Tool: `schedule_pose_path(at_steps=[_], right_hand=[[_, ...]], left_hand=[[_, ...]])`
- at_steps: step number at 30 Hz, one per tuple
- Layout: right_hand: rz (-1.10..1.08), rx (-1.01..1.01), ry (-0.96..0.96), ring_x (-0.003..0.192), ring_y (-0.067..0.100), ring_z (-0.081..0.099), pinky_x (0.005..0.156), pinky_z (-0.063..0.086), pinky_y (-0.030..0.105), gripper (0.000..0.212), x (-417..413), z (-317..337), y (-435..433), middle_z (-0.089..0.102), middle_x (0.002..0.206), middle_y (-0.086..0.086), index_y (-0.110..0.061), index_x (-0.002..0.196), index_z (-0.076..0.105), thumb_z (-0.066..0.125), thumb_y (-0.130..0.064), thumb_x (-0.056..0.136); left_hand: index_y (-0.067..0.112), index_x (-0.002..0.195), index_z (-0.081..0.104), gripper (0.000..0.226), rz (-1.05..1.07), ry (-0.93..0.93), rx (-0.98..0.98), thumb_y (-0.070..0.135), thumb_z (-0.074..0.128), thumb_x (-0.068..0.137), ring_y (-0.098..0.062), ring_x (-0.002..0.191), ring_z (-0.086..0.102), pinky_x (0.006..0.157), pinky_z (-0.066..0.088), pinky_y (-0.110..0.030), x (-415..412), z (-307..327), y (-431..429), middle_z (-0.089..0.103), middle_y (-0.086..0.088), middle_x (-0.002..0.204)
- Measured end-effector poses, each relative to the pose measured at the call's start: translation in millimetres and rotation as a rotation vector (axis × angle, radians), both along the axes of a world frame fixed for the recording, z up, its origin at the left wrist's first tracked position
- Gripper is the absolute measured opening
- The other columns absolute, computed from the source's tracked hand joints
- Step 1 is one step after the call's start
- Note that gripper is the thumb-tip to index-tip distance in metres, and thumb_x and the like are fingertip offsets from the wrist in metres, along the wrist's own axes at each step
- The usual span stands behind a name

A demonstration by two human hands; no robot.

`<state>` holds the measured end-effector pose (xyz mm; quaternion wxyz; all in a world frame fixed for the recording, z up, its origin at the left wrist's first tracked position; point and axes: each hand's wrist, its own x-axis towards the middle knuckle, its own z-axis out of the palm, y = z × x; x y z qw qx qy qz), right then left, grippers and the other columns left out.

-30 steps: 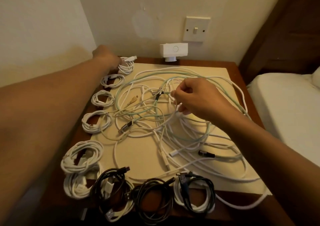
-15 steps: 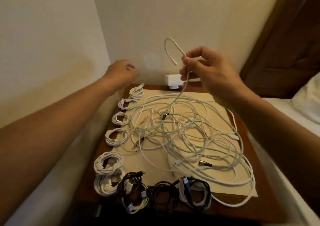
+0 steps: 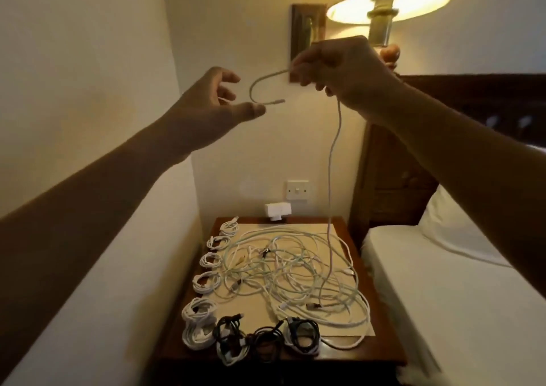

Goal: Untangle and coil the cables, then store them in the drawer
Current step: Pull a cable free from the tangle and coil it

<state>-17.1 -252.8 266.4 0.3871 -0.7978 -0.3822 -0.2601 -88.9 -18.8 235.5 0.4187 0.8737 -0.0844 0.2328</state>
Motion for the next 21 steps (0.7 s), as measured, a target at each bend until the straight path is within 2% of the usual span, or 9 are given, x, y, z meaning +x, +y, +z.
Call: schedule_pose_path(at_steps=[2, 4, 6, 7, 10, 14, 16, 18, 21], right_hand=[[0.003, -0.091, -0.124, 0.090, 0.000, 0.070, 0.077, 0.054, 0.014, 0.017, -25, 27, -5, 0.073, 0.098, -0.008, -0.021, 0.115, 0.073, 0.064, -0.023, 0.101], [-0.006, -0.146, -0.209, 0.091, 0.002, 0.070, 0.082, 0.054, 0.013, 0.017, -47, 51, -13, 0.074, 0.097, -0.006, -0.019, 0.114, 0.074, 0.064, -0.024, 0.101], [-0.041, -0.183, -0.248, 0.086, -0.001, 0.068, 0.077, 0.050, 0.010, 0.018, -63, 67, -27, 0.072, 0.093, -0.009, -0.019, 0.113, 0.074, 0.063, -0.026, 0.101], [-0.062, -0.199, -0.242, 0.081, -0.004, 0.067, 0.074, 0.047, 0.008, 0.018, -68, 70, -38, 0.071, 0.089, -0.010, -0.019, 0.113, 0.075, 0.063, -0.027, 0.101], [-0.140, -0.293, -0.179, 0.067, -0.005, 0.062, 0.064, 0.039, 0.002, 0.024, -72, 59, -74, 0.067, 0.078, -0.010, -0.015, 0.111, 0.076, 0.060, -0.031, 0.103], [-0.212, -0.366, -0.023, 0.066, -0.012, 0.060, 0.062, 0.040, 0.008, 0.017, -76, 12, -126, 0.059, 0.069, -0.017, -0.025, 0.100, 0.069, 0.054, -0.022, 0.106], [-0.252, -0.317, 0.059, 0.066, -0.002, 0.062, 0.066, 0.044, 0.023, 0.018, -73, -24, -151, 0.064, 0.073, -0.014, -0.030, 0.097, 0.067, 0.053, -0.021, 0.105], [-0.287, -0.267, 0.191, 0.077, 0.010, 0.066, 0.069, 0.051, 0.035, 0.019, -68, -65, -173, 0.070, 0.085, -0.006, -0.029, 0.099, 0.071, 0.055, -0.021, 0.105], [-0.283, -0.093, 0.465, 0.078, 0.025, 0.058, 0.067, 0.047, 0.031, 0.021, -72, -121, -193, 0.067, 0.080, 0.004, -0.023, 0.097, 0.074, 0.055, -0.017, 0.105]], left_hand=[[0.026, 0.133, 0.053, 0.048, -0.076, -0.048, 0.090, 0.050, 0.066, 0.094, -0.013, 0.114, 0.057, 0.085, 0.046, -0.027, -24, 24, -23, 0.058, 0.005, 0.124], [0.019, 0.111, 0.064, 0.023, -0.240, -0.010, 0.059, 0.038, 0.053, 0.104, -0.018, 0.110, 0.063, 0.087, 0.049, -0.031, -46, 44, -39, 0.068, 0.001, 0.111], [0.014, 0.092, 0.063, 0.029, -0.444, 0.078, -0.164, 0.028, 0.044, 0.108, -0.019, 0.080, 0.065, 0.079, 0.054, -0.034, -65, 61, -43, 0.065, -0.005, 0.081], [0.013, 0.088, 0.061, 0.030, -0.473, 0.092, -0.244, 0.026, 0.043, 0.109, -0.017, 0.064, 0.056, 0.068, 0.051, -0.033, -72, 66, -42, 0.054, -0.003, 0.066], [0.010, 0.089, 0.065, 0.029, -0.313, 0.020, -0.163, 0.026, 0.050, 0.107, -0.013, 0.052, 0.033, 0.054, 0.033, -0.027, -80, 65, -32, 0.035, 0.004, 0.055], [0.007, 0.095, 0.075, 0.025, -0.043, -0.098, -0.069, 0.021, 0.056, 0.104, -0.011, 0.050, 0.034, 0.054, 0.028, -0.027, -85, 45, -8, 0.041, 0.009, 0.051], [0.010, 0.092, 0.075, 0.025, 0.100, -0.151, -0.068, 0.023, 0.057, 0.103, -0.014, 0.048, 0.036, 0.051, 0.033, -0.025, -89, 35, 9, 0.044, 0.004, 0.051], [0.014, 0.090, 0.074, 0.026, 0.218, -0.124, 0.064, 0.027, 0.056, 0.104, -0.020, 0.050, 0.047, 0.042, 0.043, -0.022, -94, 19, 24, 0.051, -0.005, 0.056], [0.019, 0.089, 0.072, 0.029, 0.335, -0.022, 0.320, 0.029, 0.051, 0.105, -0.027, 0.055, 0.060, 0.043, 0.048, -0.028, -104, -11, 34, 0.062, -0.009, 0.063]])
